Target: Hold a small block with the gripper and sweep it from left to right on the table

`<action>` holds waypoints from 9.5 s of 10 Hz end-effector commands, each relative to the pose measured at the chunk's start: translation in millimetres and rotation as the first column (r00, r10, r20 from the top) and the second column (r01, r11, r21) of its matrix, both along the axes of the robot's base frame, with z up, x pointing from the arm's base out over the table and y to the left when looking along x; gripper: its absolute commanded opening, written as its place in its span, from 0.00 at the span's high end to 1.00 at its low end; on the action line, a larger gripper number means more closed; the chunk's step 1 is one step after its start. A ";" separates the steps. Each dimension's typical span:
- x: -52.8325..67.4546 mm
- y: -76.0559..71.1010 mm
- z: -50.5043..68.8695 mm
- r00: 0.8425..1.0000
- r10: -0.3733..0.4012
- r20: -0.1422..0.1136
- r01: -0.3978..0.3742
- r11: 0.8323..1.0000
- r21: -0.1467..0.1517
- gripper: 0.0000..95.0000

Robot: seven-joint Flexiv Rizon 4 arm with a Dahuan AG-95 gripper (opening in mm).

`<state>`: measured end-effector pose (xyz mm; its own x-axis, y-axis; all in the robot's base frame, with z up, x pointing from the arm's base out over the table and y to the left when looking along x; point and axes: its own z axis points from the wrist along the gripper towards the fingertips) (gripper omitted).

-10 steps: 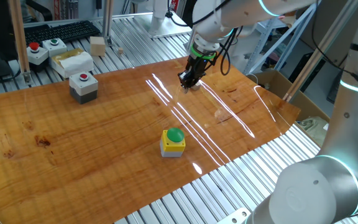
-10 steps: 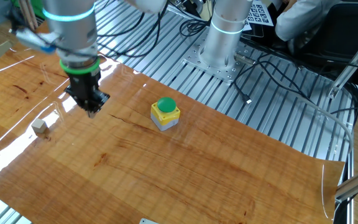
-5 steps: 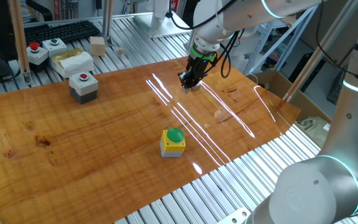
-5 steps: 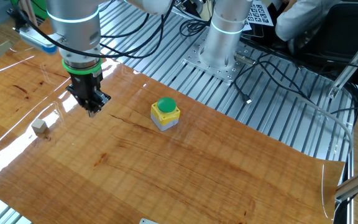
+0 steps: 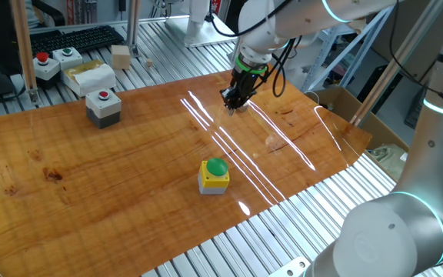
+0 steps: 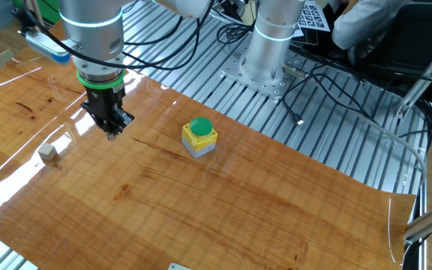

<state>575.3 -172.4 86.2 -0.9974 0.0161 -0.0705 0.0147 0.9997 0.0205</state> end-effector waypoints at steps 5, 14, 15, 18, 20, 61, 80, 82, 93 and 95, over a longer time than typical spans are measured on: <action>23.9 -38.9 -11.8 0.998 0.061 0.017 -0.060 0.998 -0.019 1.00; 72.1 -110.8 -22.6 0.992 0.123 0.030 -0.122 0.992 -0.041 1.00; 74.6 -115.3 -22.5 0.991 0.131 0.030 -0.129 0.991 -0.040 1.00; 80.8 -131.2 -25.2 0.988 0.149 0.031 -0.148 0.988 -0.040 1.00; 81.3 -134.4 -29.7 0.988 0.150 0.031 -0.149 0.988 -0.039 1.00; 93.3 -145.7 -67.6 0.987 0.149 0.053 -0.148 0.989 -0.020 1.00; 94.9 -98.1 -67.3 0.999 -0.015 0.028 0.015 1.000 -0.007 1.00; 92.4 -87.4 -69.8 0.999 -0.043 0.029 0.043 0.999 -0.001 1.00; 77.3 -40.6 -63.8 0.988 -0.156 0.010 0.156 0.988 0.004 1.00; 75.2 -37.4 -60.6 0.986 -0.165 0.002 0.165 0.986 0.013 1.00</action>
